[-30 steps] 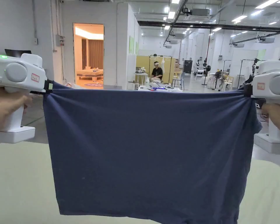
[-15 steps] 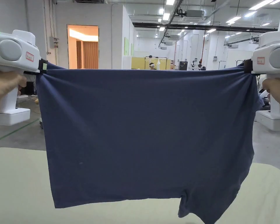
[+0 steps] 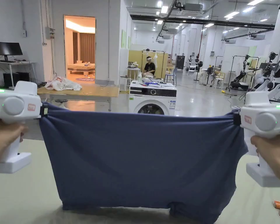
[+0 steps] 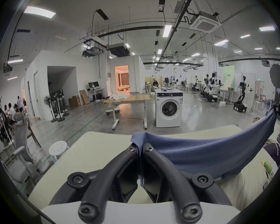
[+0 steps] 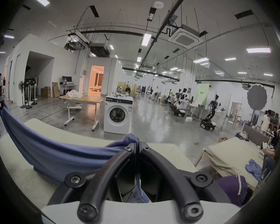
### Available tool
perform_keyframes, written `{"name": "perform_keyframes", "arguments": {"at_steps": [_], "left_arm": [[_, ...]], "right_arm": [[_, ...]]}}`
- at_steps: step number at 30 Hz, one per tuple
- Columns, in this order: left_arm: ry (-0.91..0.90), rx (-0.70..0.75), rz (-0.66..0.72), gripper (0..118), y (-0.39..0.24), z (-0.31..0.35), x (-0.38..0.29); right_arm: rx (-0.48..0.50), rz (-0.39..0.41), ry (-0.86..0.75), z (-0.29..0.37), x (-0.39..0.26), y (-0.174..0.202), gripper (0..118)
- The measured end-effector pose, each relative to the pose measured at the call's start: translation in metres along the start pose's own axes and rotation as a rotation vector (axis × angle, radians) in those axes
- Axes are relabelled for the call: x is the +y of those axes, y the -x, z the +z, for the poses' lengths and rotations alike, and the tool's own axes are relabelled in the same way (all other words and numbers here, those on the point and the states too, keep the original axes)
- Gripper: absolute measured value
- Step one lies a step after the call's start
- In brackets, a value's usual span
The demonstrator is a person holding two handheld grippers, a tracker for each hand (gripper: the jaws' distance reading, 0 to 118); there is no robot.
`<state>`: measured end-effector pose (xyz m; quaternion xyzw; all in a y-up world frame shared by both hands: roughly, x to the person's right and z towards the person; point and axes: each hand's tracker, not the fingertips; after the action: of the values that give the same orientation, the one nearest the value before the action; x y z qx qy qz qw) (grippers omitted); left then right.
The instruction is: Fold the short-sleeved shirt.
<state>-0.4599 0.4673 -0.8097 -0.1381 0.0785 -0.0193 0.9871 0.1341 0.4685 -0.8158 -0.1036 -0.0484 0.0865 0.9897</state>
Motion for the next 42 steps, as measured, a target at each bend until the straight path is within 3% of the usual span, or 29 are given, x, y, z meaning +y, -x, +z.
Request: {"name": "perform_keyframes", "arguments": {"at_steps": [6,17,27,35,39,42], "left_arm": [[0.004,-0.039,0.021,0,0.002,0.046,-0.07],[0.019,-0.074,0.072,0,0.02,0.167,-0.186],[0.082,-0.094,0.092,0,0.034,0.261,-0.284],[0.205,-0.094,0.066,0,0.036,0.3,-0.351],[0.288,-0.089,0.032,0,0.033,0.304,-0.382],[0.349,-0.094,0.058,0,0.036,0.303,-0.403]], "right_arm": [[0.009,-0.034,0.063,0.047,-0.066,-0.008,1],[0.051,0.01,0.09,0.168,-0.181,-0.015,1],[0.092,0.013,0.212,0.271,-0.276,-0.016,1],[0.092,0.042,0.324,0.316,-0.32,-0.01,1],[0.094,0.085,0.422,0.322,-0.35,-0.003,1],[0.112,0.075,0.513,0.323,-0.375,-0.002,1]]}}
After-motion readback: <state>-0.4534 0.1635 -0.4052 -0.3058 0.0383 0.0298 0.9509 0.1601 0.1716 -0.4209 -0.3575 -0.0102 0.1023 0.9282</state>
